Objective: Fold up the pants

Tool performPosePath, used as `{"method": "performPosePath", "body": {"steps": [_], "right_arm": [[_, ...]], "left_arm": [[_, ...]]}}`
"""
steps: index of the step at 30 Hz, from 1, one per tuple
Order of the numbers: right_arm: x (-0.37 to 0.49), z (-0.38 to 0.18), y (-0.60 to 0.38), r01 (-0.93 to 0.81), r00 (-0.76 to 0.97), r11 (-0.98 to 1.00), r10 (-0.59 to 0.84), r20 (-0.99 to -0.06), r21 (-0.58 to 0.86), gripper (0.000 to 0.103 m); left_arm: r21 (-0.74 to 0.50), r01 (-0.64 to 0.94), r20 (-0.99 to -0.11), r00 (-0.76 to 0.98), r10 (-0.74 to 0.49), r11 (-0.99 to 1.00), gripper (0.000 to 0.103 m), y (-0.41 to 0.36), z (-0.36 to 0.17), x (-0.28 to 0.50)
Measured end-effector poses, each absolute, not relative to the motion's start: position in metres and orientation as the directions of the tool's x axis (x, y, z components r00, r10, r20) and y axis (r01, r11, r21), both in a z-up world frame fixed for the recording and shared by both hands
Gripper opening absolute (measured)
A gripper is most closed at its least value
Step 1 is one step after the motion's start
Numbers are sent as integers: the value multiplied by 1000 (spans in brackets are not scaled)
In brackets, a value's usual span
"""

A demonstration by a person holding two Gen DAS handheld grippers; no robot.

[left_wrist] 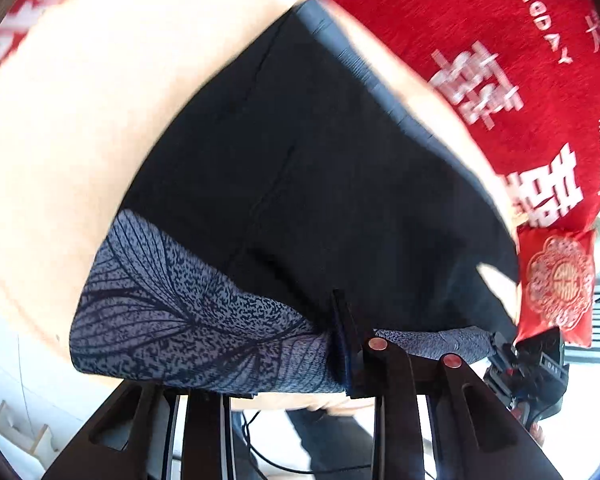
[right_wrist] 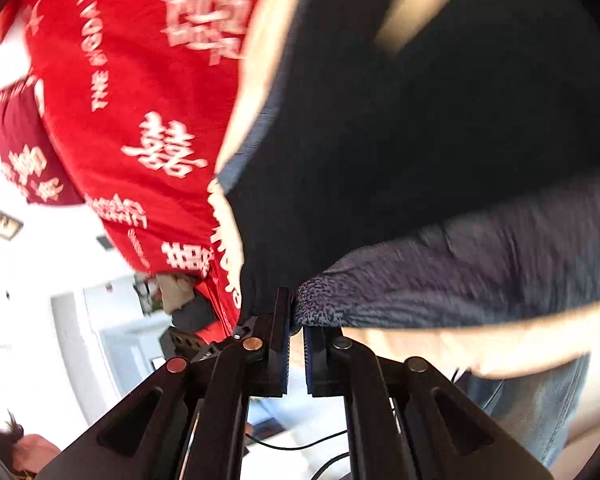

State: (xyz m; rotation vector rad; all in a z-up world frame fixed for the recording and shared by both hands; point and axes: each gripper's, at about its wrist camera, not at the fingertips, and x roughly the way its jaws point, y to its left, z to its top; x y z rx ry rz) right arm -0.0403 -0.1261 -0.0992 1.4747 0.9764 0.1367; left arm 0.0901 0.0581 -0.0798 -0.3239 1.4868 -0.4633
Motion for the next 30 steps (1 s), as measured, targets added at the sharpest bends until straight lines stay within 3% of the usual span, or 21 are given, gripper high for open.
{"method": "performPosePath", "body": {"steps": [8,9,11,16,19,21,22,23,24,25,27,28,29,30], "right_arm": [[103,-62,-205,362,547,340,676,-493,868,6],[121,-62,-214,355,538,357,678,-501,864,6],[162,-74,-233,355,506,403,676,-536,844,9],[223,-137,-253,421,372,505,661,-652,753,10],[238,-163,-254,475,307,529,649,-697,703,10],[239,-157,-253,480,310,527,647,-697,702,25],[237,-144,-252,462,331,532,639,-694,710,58],[235,-132,-249,442,348,540,633,-692,716,81],[233,-118,-246,421,365,555,621,-694,718,84],[229,-99,-239,377,387,581,609,-692,722,84],[229,-86,-226,328,383,615,608,-696,717,72],[233,-85,-216,313,353,648,599,-719,694,52],[236,-91,-209,307,324,675,589,-740,671,40],[244,-100,-202,308,281,713,565,-776,631,40]], "left_arm": [[-474,198,-842,184,-508,858,31,-12,-30,202],[-449,202,-851,200,-486,870,34,-21,-35,221],[-380,203,-872,248,-423,902,57,-37,-48,250],[-194,145,-943,245,-225,970,59,-60,-111,303],[-145,100,-958,234,-165,984,59,-52,-123,308],[-136,91,-958,241,-155,986,59,-45,-111,303],[-126,103,-957,250,-148,987,59,-41,-101,297],[-107,129,-957,257,-137,986,62,-41,-92,289],[-87,162,-958,258,-127,983,69,-46,-85,283],[-76,197,-959,256,-126,977,84,-52,-80,275],[-107,286,-957,231,-177,952,86,-74,-78,261],[-107,328,-959,216,-184,939,86,-87,-83,256],[-90,359,-961,213,-175,929,86,-100,-88,253],[-70,380,-963,215,-162,922,86,-112,-95,251]]}}
